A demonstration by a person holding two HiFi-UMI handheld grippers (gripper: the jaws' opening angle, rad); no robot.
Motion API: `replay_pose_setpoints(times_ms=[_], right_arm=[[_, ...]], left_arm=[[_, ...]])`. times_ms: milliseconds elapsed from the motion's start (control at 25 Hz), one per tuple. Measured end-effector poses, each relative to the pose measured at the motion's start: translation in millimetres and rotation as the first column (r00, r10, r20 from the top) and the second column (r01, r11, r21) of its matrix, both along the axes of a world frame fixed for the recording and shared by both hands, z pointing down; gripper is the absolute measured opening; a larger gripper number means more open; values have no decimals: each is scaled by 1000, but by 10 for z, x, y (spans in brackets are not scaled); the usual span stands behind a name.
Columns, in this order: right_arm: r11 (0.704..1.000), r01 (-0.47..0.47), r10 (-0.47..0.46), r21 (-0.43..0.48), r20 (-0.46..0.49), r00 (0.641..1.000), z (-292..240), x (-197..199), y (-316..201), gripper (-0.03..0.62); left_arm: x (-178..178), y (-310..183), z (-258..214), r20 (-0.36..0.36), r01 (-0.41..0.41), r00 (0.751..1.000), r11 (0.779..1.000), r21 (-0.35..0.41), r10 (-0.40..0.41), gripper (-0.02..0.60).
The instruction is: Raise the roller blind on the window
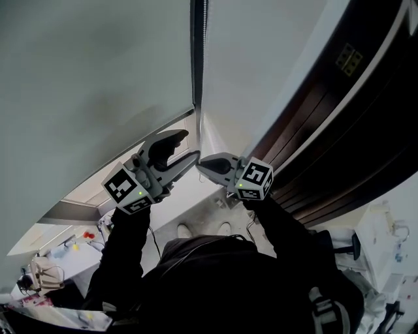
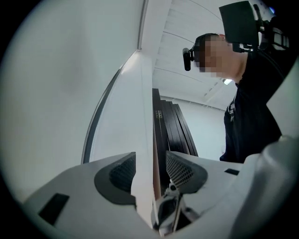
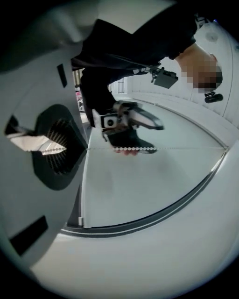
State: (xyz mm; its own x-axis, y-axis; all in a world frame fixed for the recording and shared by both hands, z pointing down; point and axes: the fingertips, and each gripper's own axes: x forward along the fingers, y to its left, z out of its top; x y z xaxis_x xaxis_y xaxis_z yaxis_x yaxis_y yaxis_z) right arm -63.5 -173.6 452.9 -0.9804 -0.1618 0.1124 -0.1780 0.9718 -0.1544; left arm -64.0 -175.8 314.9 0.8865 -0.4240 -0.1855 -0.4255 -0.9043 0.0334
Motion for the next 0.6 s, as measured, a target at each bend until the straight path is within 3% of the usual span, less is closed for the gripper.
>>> replay_pose_setpoints(times_ms=[120,240,560,600], right_arm=[[998,18,-24,-68,-99,995,650,-44,167,6],[991,20,-38,-136,-128,991,1095,-50,332,6],[991,47,-60,-122,-108,992,1165,-71,474,6],[991,44,-57,-123,-107,993,1171,-57,463,6]], left_arm=[[101,23,-56,17,-26,1000,1000,12,25,193],[176,89,-114,33,-53,998,998,22,53,193],[261,137,-133,87,-94,992,996,9,93,191],[264,138,-140,97,-86,992,996,16,84,161]])
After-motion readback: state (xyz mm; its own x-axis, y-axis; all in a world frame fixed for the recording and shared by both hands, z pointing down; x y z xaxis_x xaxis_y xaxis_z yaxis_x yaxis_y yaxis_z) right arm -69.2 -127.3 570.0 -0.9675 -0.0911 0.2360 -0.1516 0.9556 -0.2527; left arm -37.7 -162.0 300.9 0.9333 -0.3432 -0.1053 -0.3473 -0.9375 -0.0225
